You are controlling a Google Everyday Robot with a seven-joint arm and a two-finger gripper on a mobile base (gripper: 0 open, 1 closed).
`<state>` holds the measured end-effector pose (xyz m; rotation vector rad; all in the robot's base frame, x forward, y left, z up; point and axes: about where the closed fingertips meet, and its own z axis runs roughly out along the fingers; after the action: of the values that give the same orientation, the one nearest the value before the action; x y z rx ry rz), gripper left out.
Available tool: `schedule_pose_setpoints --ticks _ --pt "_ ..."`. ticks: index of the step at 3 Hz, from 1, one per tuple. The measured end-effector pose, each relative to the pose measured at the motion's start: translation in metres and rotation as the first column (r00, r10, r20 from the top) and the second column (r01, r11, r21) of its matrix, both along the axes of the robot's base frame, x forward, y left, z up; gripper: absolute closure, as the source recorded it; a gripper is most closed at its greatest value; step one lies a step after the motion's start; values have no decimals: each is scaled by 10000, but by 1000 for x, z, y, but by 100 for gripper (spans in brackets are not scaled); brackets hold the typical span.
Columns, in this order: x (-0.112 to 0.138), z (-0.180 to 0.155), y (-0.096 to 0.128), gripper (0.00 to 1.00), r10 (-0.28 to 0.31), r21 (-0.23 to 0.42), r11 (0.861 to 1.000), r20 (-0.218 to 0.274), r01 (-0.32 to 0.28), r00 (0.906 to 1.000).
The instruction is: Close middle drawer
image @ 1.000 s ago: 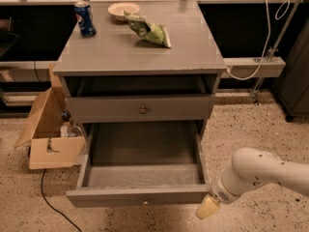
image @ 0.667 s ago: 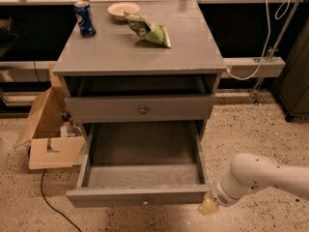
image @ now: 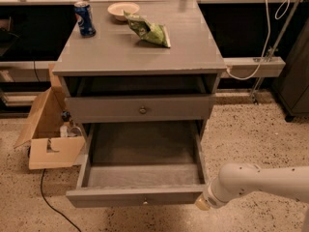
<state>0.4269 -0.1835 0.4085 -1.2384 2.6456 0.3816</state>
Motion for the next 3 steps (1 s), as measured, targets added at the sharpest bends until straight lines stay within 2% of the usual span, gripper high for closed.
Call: schedule_pose_setpoints --ticks 1,2,3 --pt "19 -10 9 100 -248 -66 9997 531 252 9983" --pt "20 -9 9 100 -274 -33 9996 573 277 9980" --pt "32 -8 17 100 -265 298 9993 891 239 9957"
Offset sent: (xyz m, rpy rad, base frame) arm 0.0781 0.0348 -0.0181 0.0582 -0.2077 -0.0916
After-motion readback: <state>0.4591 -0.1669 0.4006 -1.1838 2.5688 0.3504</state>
